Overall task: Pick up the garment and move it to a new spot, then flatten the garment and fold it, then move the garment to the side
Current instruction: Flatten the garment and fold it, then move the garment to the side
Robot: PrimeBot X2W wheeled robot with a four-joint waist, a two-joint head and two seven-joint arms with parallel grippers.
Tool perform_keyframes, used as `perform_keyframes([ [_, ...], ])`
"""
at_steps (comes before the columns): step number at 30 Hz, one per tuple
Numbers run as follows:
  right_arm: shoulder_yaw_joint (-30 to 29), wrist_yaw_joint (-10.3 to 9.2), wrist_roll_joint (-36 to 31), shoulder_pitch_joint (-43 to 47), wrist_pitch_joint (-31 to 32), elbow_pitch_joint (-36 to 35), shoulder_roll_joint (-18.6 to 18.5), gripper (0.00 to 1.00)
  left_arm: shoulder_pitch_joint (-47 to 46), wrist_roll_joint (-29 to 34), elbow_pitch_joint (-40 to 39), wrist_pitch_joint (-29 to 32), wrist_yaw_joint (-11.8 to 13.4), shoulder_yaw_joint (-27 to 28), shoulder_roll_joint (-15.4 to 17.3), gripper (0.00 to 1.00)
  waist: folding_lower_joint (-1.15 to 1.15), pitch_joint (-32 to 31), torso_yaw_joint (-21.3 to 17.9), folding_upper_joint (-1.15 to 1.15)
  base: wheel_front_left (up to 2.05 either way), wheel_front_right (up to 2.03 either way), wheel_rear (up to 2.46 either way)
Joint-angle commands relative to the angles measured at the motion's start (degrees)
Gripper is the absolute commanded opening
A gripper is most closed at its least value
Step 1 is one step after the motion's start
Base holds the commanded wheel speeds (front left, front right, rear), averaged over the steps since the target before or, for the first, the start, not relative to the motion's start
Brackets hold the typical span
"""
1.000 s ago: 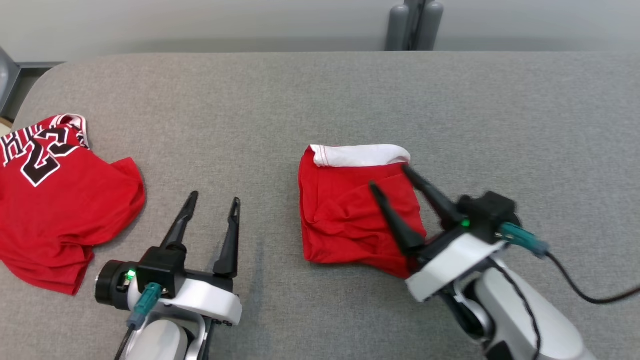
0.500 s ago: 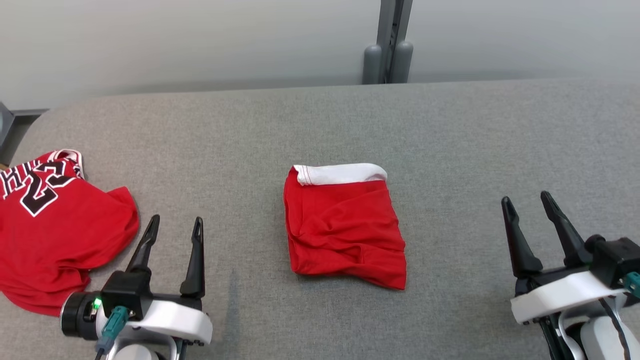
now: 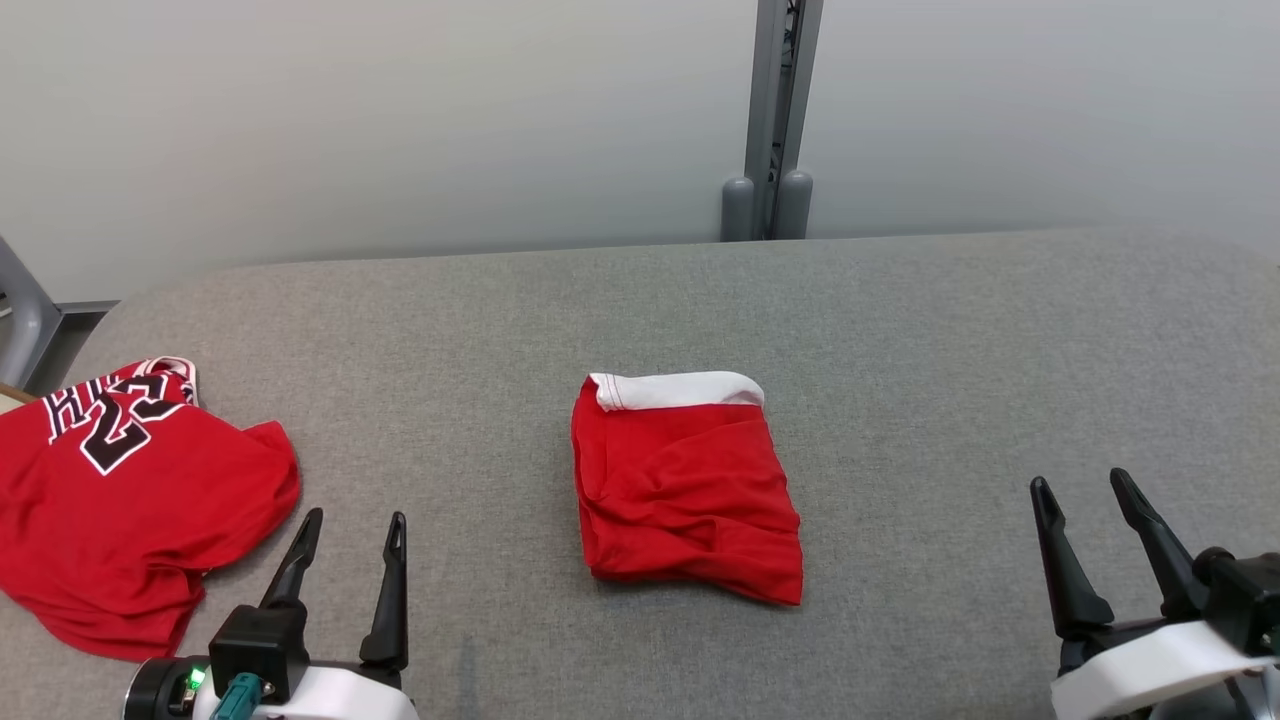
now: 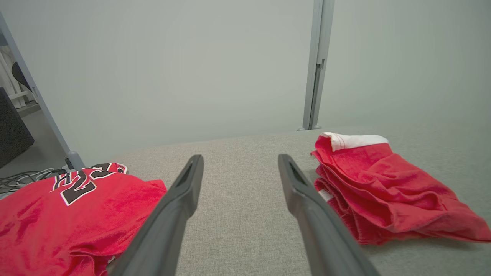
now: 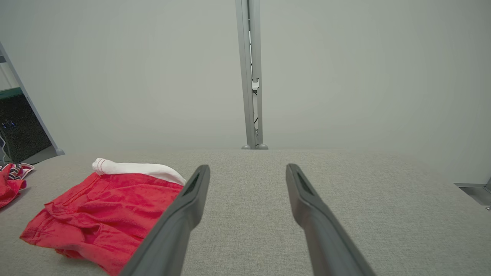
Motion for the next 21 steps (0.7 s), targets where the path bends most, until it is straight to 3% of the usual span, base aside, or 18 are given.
perform_keyframes([
  [1,-0.72,0.01,-0.51,1.18,0.59,-1.11,0.07,1.0,0.61,-0.26,-0.52,0.26,0.39,-0.03,0.37,1.0,0.0,-0.44,0.06,0.0,0.0,0.0,0.0],
  [21,-3.3,0.01,-2.27,3.58,3.11,-4.98,1.55,1.0,0.58,-0.06,-1.66,1.18,1.23,-1.28,1.31,1.0,0.0,-0.44,0.85,0.0,0.0,0.0,0.0],
])
